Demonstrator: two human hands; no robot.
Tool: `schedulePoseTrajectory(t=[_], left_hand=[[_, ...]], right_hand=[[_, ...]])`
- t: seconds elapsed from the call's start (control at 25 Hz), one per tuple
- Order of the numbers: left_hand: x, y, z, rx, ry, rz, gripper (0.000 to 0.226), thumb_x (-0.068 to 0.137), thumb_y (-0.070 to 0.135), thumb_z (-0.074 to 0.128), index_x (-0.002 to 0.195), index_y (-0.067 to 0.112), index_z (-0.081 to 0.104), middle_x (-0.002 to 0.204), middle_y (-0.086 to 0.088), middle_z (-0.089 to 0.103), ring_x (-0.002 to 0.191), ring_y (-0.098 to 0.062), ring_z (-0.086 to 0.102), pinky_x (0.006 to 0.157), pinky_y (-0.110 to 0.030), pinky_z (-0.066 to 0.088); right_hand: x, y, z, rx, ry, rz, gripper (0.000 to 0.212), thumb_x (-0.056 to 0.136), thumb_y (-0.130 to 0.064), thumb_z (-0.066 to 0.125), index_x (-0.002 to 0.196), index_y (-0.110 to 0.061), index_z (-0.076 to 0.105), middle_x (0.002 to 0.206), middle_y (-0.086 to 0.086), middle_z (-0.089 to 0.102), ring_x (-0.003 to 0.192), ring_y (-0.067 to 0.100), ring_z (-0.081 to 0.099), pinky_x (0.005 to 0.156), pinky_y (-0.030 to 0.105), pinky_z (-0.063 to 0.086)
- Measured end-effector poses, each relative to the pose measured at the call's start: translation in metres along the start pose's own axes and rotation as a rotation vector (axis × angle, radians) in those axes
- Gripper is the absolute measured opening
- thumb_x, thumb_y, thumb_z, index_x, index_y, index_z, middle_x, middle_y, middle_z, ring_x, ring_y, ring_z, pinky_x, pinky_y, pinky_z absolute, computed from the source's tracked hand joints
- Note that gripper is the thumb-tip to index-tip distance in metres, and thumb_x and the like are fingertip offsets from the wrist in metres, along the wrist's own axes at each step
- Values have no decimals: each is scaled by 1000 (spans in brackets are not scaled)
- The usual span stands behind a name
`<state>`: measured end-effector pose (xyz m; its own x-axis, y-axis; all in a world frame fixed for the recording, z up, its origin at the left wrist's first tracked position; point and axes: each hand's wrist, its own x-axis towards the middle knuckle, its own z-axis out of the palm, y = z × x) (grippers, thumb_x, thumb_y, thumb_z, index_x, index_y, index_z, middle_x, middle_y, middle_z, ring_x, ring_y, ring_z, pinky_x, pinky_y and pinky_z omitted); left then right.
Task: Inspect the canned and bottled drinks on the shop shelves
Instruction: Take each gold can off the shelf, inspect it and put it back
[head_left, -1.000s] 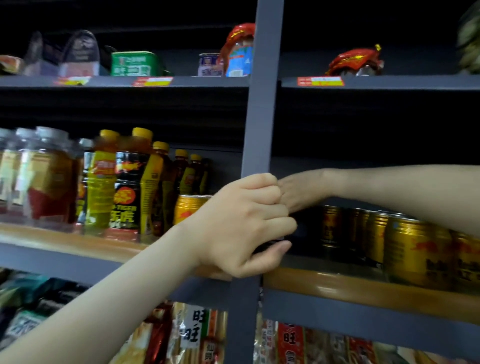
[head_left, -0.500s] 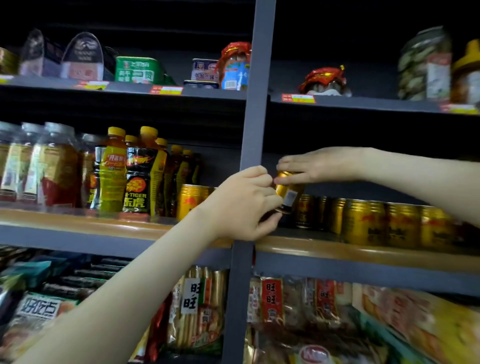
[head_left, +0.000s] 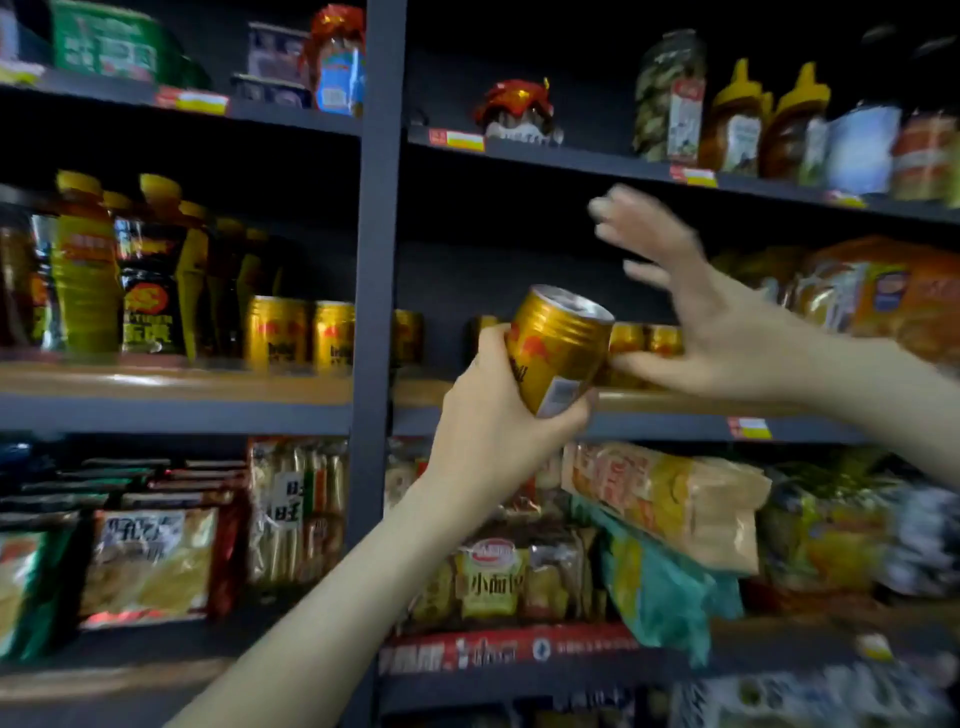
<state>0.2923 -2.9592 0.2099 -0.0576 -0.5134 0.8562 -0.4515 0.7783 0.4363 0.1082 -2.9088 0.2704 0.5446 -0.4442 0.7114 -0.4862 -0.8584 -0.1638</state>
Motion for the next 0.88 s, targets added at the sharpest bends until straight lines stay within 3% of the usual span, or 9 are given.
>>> schedulePoseTrajectory(t=[0.12, 0.2, 0.28, 0.44, 0.52, 0.64, 0.72, 0.8, 0.88], left_hand=[[-61, -14, 15, -225, -29, -54, 63, 70, 43, 81, 115, 42, 37, 107, 19, 59, 98, 7, 59, 75, -7, 45], [-98, -26, 25, -222, -75, -39, 68, 68, 44, 78, 119, 48, 33, 118, 21, 52, 110, 6, 54, 87, -9, 44], [-130, -36, 31, -154, -80, -17, 68, 71, 43, 75, 124, 48, 32, 125, 20, 44, 118, 3, 47, 97, -16, 41], [-185, -50, 29, 159, -89, 41, 65, 83, 56, 56, 133, 22, 33, 128, 2, 39, 120, -11, 38, 103, -34, 35], [-203, -53, 21, 235, -106, 39, 64, 83, 46, 59, 133, 15, 36, 127, -8, 48, 118, -19, 44, 99, -39, 39], [-219, -52, 12, 299, -105, 2, 60, 80, 33, 62, 130, 5, 43, 124, -12, 52, 115, -24, 47, 97, -39, 41], [-230, -51, 7, 354, -119, -34, 63, 77, 31, 69, 130, 8, 42, 123, -11, 54, 112, -22, 49, 96, -31, 41], [-238, -43, 2, 285, -153, -254, 74, 69, 37, 77, 130, 19, 39, 122, -4, 58, 109, -14, 54, 92, -24, 44], [-239, -23, 1, -100, -158, -690, 75, 64, 46, 82, 126, 26, 44, 117, 5, 65, 105, -7, 63, 88, -24, 52]], right_hand=[[-33, 4, 40, 298, -94, 280, 103, 64, -51, 79, 141, -55, 10, 148, -17, 34, 130, -8, 39, 106, 22, 41], [-70, 3, 89, 357, -65, 360, 83, 56, -44, 80, 124, -52, 32, 122, -27, 52, 107, -21, 51, 97, 14, 44], [-97, 9, 120, 363, 3, 407, 67, 55, -39, 81, 109, -48, 42, 104, -35, 57, 98, -25, 50, 85, 4, 43], [-134, 8, 154, 411, 16, 424, 69, 53, -46, 79, 112, -48, 44, 109, -46, 53, 107, -21, 48, 86, 1, 36], [-145, 4, 171, 440, 10, 397, 67, 56, -40, 80, 112, -46, 43, 106, -49, 51, 106, -23, 48, 85, -1, 35], [-152, -2, 192, 508, -7, 332, 68, 61, -32, 80, 116, -42, 41, 109, -49, 50, 106, -24, 47, 84, -1, 36], [-156, 2, 204, 562, -29, 339, 69, 61, -35, 82, 117, -43, 42, 111, -46, 51, 108, -21, 48, 86, 1, 38], [-160, 7, 209, 652, -103, 381, 75, 64, -47, 82, 124, -48, 39, 119, -43, 50, 116, -16, 47, 92, 8, 40], [-169, 14, 212, 846, -240, 385, 85, 67, -58, 76, 137, -51, 29, 139, -33, 39, 129, -7, 41, 99, 16, 42]])
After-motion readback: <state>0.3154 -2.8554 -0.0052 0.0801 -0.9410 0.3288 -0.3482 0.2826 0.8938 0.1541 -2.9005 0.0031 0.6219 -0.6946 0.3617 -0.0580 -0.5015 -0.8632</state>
